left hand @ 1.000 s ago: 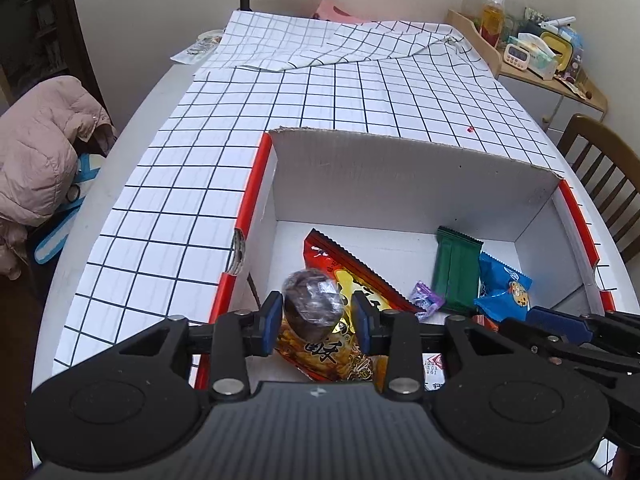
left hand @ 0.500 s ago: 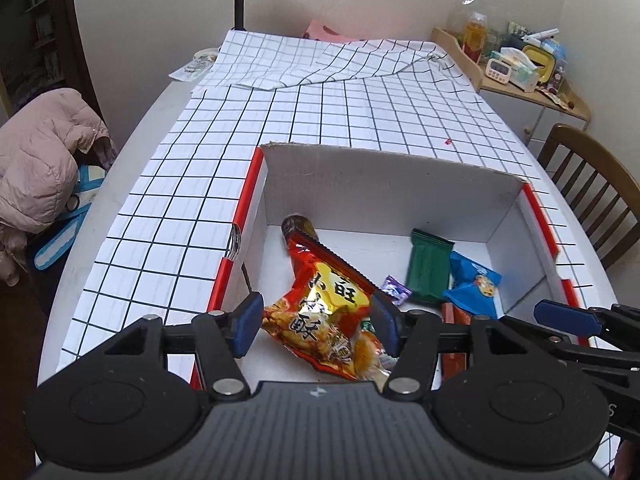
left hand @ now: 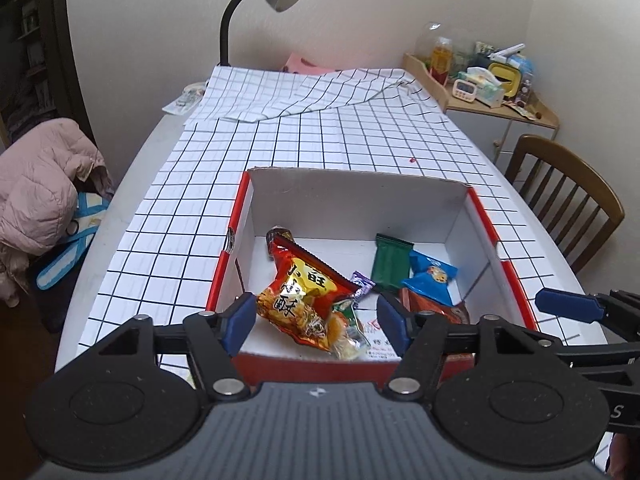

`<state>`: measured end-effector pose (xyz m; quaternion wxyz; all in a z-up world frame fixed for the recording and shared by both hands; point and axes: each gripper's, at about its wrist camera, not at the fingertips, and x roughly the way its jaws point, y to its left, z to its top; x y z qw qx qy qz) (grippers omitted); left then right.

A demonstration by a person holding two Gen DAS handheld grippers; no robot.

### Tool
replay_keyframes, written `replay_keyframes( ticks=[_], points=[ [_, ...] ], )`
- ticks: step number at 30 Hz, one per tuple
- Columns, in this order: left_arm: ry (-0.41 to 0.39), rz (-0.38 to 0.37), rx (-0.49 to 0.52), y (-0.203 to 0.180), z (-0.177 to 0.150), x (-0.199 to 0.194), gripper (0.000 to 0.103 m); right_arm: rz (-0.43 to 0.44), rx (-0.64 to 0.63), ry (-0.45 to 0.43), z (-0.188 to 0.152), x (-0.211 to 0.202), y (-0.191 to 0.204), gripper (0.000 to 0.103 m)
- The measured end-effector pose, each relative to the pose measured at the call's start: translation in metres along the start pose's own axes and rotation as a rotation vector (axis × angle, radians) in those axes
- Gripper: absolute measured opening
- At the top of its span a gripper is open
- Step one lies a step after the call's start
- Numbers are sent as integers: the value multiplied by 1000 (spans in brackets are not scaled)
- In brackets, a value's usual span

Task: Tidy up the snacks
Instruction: 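Withdraw both open tools from the box back toward the remaining snacks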

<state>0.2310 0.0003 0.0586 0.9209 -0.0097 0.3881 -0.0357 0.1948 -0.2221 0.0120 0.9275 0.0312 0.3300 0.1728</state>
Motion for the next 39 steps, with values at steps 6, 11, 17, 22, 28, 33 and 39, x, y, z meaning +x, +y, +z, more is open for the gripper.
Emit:
replay_keyframes(
  ticks=[6,11,17,22,28,33,39],
  points=[
    [-15,-22,-5,0,-14,-23,71,-14,-19,-24,-11,-21,6,89],
    [-35,-40,-7,4,-26,-39,76,-13,-21,-40,-21,-37,8,100],
    [-45,-74,-24,12,-41,-54,83,5,-32,-47,-34,-53,13,102],
    [-36,-116,-42,20,-55,-60,86,20,-56,-37,-47,-57,18,102],
    [-23,-123,-62,31,-73,-56,103,35,-50,-1,-67,-50,16,103],
    [23,-103,-70,36,-89,-39,103,21,-36,44,-83,-32,10,103],
    [75,-76,-110,42,-104,-16,103,-24,-22,96,-99,-7,2,102]
  ],
)
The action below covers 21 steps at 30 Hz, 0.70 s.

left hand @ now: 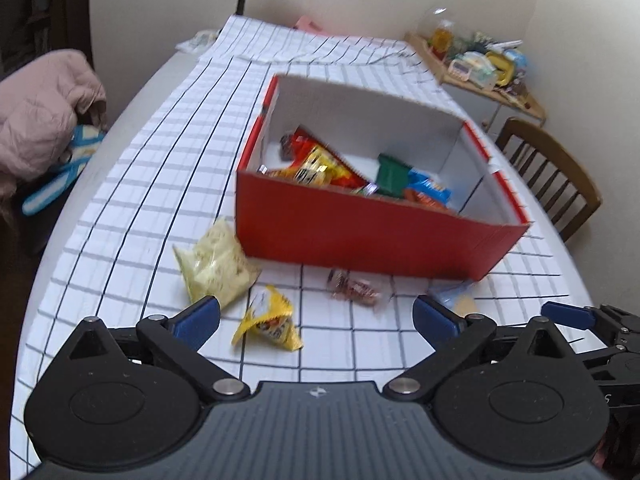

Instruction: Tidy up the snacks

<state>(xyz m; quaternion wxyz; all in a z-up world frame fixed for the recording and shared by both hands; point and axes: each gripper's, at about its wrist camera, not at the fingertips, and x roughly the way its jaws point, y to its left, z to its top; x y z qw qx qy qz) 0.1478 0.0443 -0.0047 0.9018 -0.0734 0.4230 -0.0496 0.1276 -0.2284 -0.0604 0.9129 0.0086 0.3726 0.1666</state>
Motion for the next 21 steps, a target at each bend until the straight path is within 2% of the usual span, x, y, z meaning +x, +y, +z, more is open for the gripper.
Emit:
replay_keyframes(
  ticks=[5,13,17,21],
  points=[
    [38,52,-3,3,-8,20,103,-14,10,40,-6,20,-3,101],
    [104,86,-21,7,-15,53,103,-37,5,91,-12,43,-6,97],
    [108,115,-23,7,-18,63,103,-45,-3,105,-13,50,-7,95],
    [104,141,-25,8,-18,70,103,-46,-6,119,-14,56,-7,86]
  ],
)
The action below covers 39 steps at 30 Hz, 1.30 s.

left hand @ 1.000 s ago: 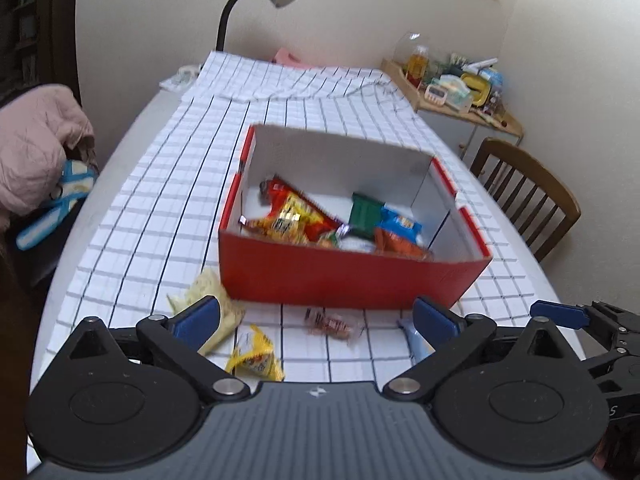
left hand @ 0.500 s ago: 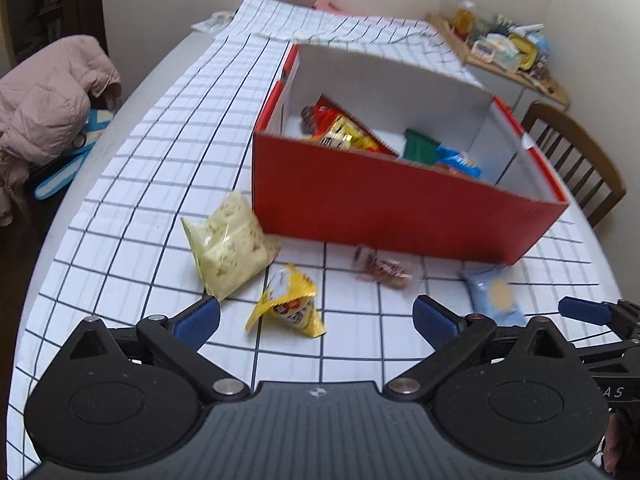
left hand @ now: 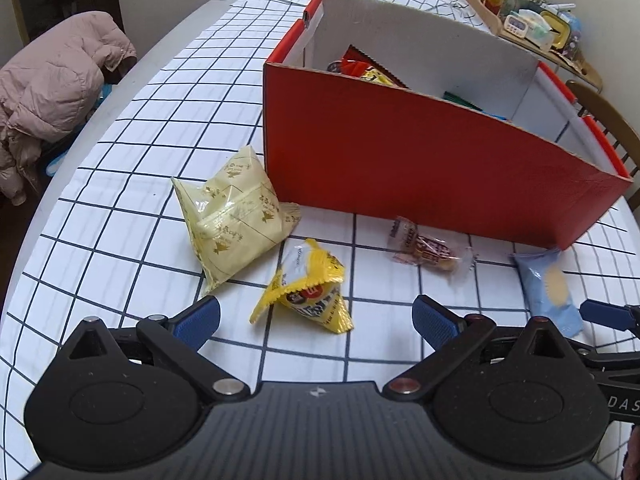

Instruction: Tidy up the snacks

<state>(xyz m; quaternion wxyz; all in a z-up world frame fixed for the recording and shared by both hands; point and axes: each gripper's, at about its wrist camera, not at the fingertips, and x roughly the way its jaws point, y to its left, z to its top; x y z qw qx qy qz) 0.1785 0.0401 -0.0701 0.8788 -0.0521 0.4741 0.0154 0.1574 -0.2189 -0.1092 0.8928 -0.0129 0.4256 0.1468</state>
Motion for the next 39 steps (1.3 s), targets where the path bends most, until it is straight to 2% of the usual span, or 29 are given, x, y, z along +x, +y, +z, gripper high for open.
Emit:
replay_keyframes(
  ticks=[6,9,11,13,15,16,23,33,39],
  points=[
    [-2,11,-15,0,4,6,95,-12,-5,-2,2,4,2,74],
    [4,18,-9,-4,5,10,86,-29,-18,-9,2,4,2,65],
    [6,21,-16,-4,6,12,75,-33,-26,-11,2,4,2,57],
    [3,25,-24,-4,7,13,68,-34,-31,-13,3,3,2,52],
    [0,24,-34,-4,8,12,65,-36,-40,-16,3,3,3,43],
    [-2,24,-39,-3,9,12,60,-37,-45,-18,3,3,3,40],
    [-9,35,-47,-1,9,11,40,-41,-51,-43,3,0,5,26],
    [-29,22,-61,4,2,3,38,7,-19,-81,-1,-10,1,10],
    [-44,1,-60,3,1,-11,38,37,0,-108,-3,-24,-2,6]
  ],
)
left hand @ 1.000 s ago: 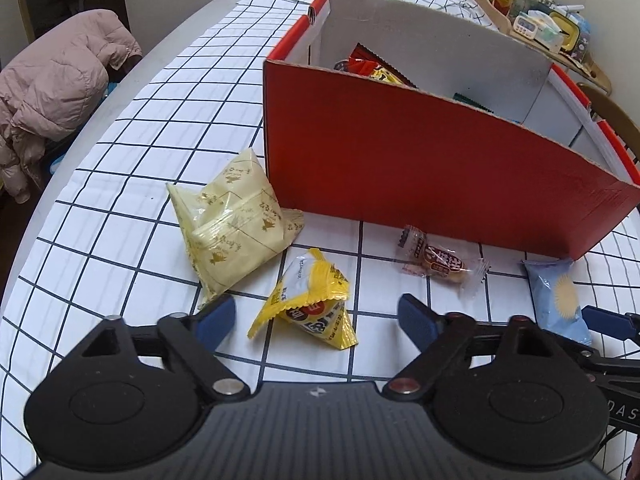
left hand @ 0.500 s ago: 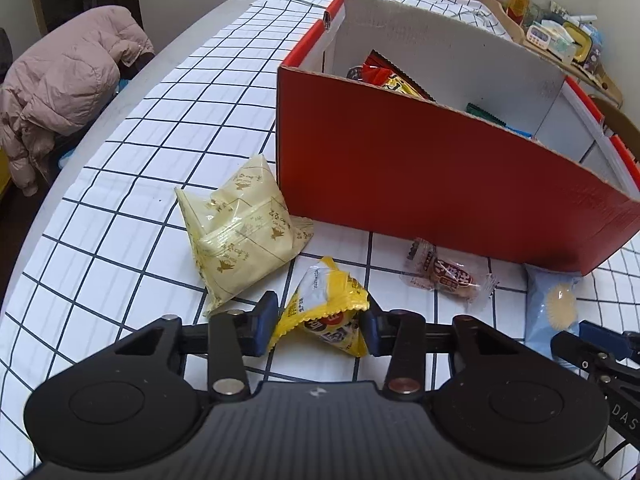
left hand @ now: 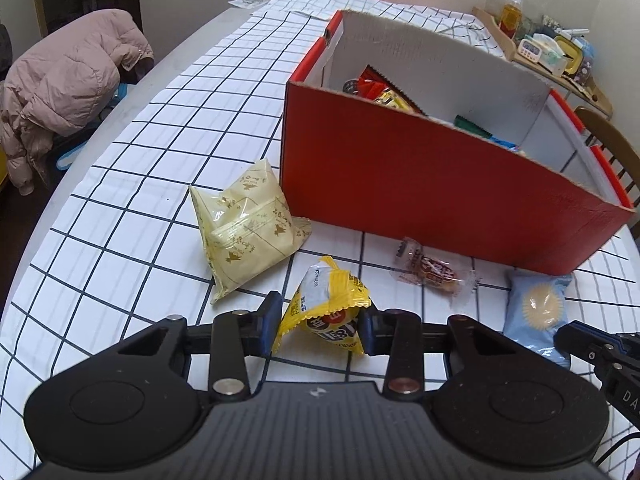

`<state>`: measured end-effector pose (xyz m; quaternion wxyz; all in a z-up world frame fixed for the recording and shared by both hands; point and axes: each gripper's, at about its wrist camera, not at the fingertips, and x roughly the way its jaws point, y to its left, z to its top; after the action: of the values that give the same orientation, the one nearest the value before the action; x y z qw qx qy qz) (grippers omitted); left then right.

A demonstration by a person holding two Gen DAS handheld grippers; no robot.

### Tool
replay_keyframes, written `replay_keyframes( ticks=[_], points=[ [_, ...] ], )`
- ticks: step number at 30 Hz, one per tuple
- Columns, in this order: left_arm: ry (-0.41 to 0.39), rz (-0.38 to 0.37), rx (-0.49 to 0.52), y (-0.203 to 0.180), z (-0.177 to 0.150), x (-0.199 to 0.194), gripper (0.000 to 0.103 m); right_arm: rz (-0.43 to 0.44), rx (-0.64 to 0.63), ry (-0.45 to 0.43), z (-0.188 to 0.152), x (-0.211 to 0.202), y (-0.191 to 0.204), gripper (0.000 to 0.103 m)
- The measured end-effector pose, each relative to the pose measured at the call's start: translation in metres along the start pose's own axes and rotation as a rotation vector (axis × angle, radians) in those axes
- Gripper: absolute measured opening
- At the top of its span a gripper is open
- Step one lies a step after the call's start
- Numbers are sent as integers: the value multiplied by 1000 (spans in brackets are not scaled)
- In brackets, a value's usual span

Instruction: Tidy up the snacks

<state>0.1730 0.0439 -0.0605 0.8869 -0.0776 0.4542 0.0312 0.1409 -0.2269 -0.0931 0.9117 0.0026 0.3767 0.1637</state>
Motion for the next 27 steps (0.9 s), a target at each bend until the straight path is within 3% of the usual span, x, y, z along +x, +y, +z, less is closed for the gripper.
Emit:
replay_keyframes(
  ticks=[8,27],
  points=[
    [-19,-32,34,-6,-2,-23,38,25,-28,-53,-2,-28,4,0],
    [-68,-78,82,-19,4,-56,38,52,-91,-127,10,-70,15,0]
  ],
)
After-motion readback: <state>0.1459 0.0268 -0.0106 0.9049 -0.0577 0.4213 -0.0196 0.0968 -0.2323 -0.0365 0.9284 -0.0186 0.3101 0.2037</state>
